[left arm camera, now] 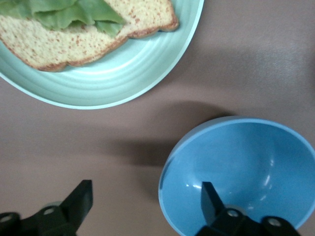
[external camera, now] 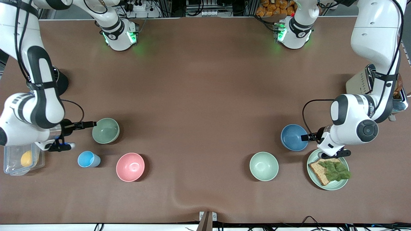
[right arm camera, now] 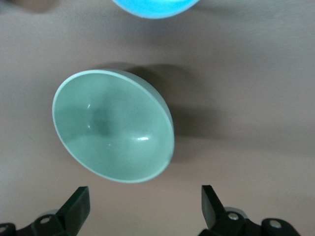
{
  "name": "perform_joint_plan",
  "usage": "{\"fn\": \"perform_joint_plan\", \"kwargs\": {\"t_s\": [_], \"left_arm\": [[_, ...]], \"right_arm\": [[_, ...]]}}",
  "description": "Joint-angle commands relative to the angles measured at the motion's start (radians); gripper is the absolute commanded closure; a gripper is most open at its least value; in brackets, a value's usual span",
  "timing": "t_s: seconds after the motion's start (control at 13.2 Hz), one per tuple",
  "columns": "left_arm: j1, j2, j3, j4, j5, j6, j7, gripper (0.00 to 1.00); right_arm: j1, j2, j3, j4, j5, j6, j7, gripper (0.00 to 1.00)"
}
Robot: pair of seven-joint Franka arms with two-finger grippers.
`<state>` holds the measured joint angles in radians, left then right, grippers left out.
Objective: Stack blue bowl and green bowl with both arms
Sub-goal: 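Lower the left gripper to the blue bowl while the right gripper reaches the green bowl, then grasp the blue bowl with the left gripper while the right gripper grasps the green bowl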
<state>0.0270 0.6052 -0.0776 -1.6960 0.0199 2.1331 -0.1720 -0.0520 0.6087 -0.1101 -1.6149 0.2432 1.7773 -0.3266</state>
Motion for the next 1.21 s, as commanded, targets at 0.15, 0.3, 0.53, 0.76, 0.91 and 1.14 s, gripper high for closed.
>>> {"fn": "perform_joint_plan", "kwargs": {"t_s": [0.15,0.3,0.53,0.76,0.91,1.14], "left_arm": [[-0.004,0.011,-0.001,-0.007,-0.003,0.024,-0.023,0.52],[-0.006,0.019,-0.001,-0.007,-0.003,0.028,-0.023,0.63],[-0.007,0.024,-0.001,-0.004,-0.005,0.03,-0.023,0.68],[-0.01,0.03,-0.001,-0.002,-0.003,0.034,-0.023,0.78],[-0.009,0.03,-0.001,-0.001,-0.003,0.034,-0.023,0.9],[0.002,0.028,-0.002,-0.002,-0.008,0.039,-0.021,1.0]], "right_arm": [[0.023,0.058,0.003,0.021,0.025,0.007,-0.011,0.0],[0.023,0.066,0.003,0.021,0.024,0.033,-0.011,0.0],[0.017,0.074,0.003,0.021,0.024,0.054,-0.014,0.0],[0.021,0.103,0.003,0.021,0.024,0.108,-0.014,0.0],[0.023,0.111,0.004,0.02,0.024,0.108,-0.014,0.0],[0.018,0.128,0.004,0.02,0.024,0.11,-0.043,0.53]]}}
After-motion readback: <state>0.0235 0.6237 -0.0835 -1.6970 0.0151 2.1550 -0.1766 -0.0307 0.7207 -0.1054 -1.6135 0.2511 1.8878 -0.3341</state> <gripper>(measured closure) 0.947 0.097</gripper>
